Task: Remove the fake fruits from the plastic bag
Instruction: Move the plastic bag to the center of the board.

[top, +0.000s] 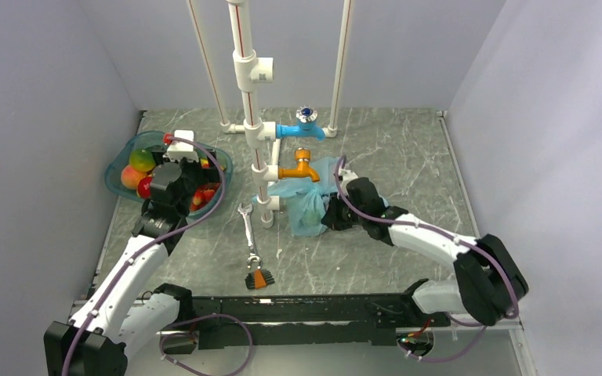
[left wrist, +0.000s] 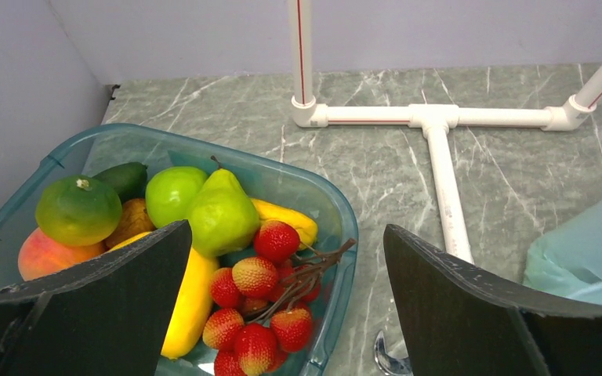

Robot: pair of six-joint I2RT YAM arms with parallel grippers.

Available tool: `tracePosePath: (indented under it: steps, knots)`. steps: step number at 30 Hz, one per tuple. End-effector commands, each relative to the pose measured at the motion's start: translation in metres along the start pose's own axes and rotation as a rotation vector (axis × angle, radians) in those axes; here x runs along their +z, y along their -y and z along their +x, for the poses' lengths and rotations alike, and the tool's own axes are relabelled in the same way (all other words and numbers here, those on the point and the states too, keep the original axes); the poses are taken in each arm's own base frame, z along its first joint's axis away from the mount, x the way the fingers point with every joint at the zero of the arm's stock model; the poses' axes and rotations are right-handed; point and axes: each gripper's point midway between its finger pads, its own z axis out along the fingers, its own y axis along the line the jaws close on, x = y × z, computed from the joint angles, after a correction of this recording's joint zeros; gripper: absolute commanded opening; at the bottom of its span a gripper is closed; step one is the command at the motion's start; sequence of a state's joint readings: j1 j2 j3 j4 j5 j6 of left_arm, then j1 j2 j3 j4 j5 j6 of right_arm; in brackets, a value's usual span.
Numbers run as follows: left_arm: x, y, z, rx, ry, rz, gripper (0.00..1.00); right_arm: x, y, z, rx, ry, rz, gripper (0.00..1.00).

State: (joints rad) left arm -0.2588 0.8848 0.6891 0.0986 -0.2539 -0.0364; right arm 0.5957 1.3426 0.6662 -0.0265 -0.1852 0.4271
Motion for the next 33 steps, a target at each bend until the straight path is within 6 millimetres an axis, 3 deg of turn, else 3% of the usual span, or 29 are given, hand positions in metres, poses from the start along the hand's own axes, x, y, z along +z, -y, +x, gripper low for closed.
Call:
tracePosePath:
  steps: [1, 6, 9, 14, 19, 25, 28, 31, 33]
  knots:
    - [-0.004, -0.002, -0.018, 0.011, 0.034, -0.023, 0.99, -0.019, -0.012, 0.034, 0.003, -0.038, -0.054, 0.07]
    - [-0.005, 0.009, -0.014, 0.005, -0.018, -0.002, 0.99, -0.036, -0.03, 0.074, 0.057, -0.059, -0.128, 0.05]
    - [-0.019, 0.019, 0.007, -0.059, -0.164, -0.009, 0.99, -0.047, -0.04, 0.087, 0.07, -0.052, -0.154, 0.05]
    - [-0.075, 0.038, 0.063, -0.352, -0.355, 0.076, 0.99, -0.062, -0.056, 0.097, 0.081, -0.025, -0.219, 0.05]
    - [-0.123, 0.061, 0.08, -0.595, -0.23, 0.294, 0.99, -0.063, -0.077, 0.108, 0.095, -0.061, -0.309, 0.05]
    - [-0.152, 0.11, 0.104, -0.635, -0.307, 0.611, 0.99, -0.066, -0.109, 0.113, 0.06, -0.093, -0.367, 0.04]
    - [-0.156, 0.138, 0.12, -0.652, -0.396, 0.72, 0.86, -0.07, -0.119, 0.113, 0.063, -0.085, -0.394, 0.05]
    - [-0.163, 0.181, 0.131, -0.599, -0.478, 0.773, 0.87, -0.071, -0.119, 0.114, 0.074, -0.082, -0.391, 0.05]
    - [-0.173, 0.213, 0.133, -0.473, -0.509, 0.772, 0.9, -0.071, -0.116, 0.116, 0.089, -0.079, -0.381, 0.04]
